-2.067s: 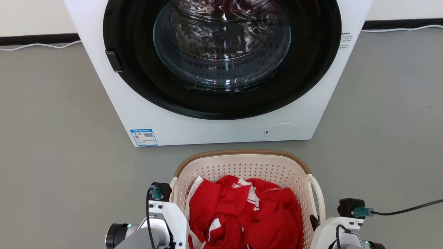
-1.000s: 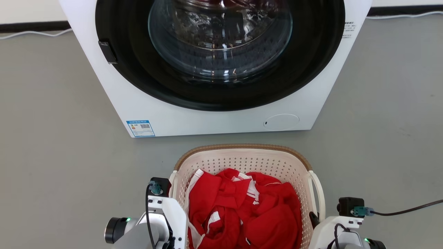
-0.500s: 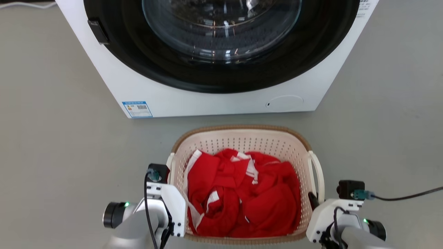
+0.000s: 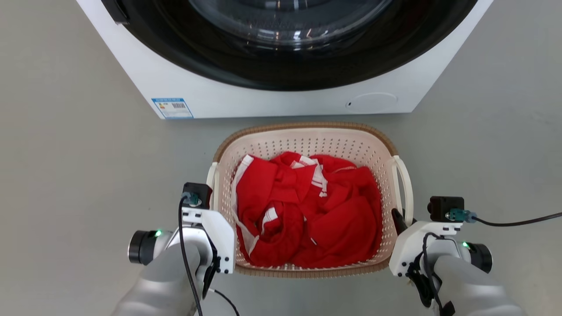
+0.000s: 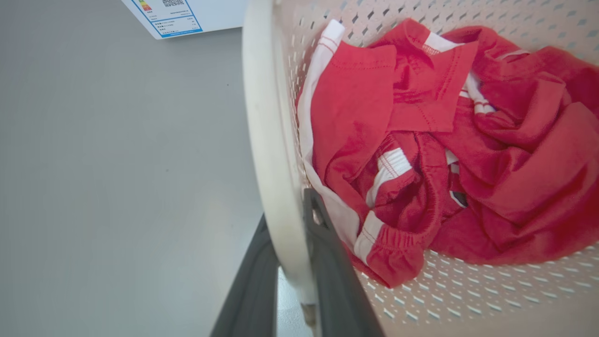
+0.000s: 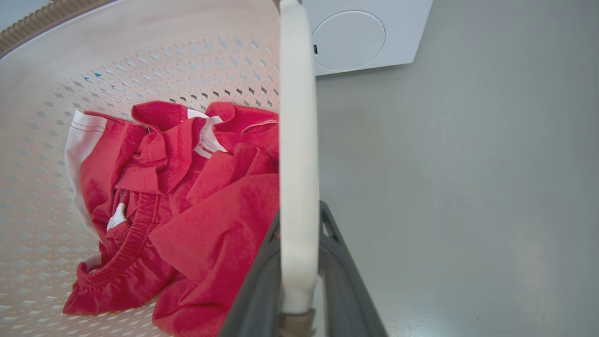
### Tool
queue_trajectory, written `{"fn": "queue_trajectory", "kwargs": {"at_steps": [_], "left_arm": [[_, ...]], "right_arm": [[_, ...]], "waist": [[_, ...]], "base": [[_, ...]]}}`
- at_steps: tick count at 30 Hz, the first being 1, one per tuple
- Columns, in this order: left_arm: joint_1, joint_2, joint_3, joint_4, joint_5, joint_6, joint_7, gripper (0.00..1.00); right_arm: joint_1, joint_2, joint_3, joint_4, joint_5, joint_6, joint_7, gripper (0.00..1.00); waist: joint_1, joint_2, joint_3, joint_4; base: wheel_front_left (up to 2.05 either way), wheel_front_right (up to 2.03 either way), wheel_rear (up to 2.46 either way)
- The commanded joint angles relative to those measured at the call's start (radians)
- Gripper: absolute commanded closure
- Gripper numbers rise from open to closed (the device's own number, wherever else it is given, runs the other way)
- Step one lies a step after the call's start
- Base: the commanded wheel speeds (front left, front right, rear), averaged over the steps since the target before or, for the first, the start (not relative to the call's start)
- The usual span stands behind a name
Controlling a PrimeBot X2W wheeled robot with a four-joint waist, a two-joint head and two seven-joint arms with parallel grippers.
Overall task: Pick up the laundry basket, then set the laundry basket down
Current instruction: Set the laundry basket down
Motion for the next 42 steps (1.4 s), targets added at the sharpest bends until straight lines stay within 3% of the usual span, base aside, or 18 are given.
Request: {"fn": "queue_trajectory", "kwargs": {"at_steps": [1,26,42], "left_arm": [[-0.040,0.055,0.013,0.017,-0.006,0.024,-0.011,1.00],[-0.222,0.055,0.032,0.037,-0.009,0.053,-0.152,1.00],[-0.292,0.055,0.032,0.033,-0.009,0.063,-0.233,1.00]], "right_arm": [[-0.006,-0.030,-0.003,0.013,-0.012,0.002,-0.026,1.00],[-0.141,-0.030,-0.431,-0.018,-0.426,0.002,-0.026,1.00],[-0.130,-0.030,-0.722,-0.142,-0.718,0.002,-0.026,1.00]], "waist": [[0.0000,-0.0001,0.013,0.004],[0.0000,-0.0001,0.313,0.035],[0.0000,-0.0001,0.451,0.058]], "base": [[0.00,0.00,0.00],[0.00,0.00,0.00],[0.00,0.00,0.00]]}}
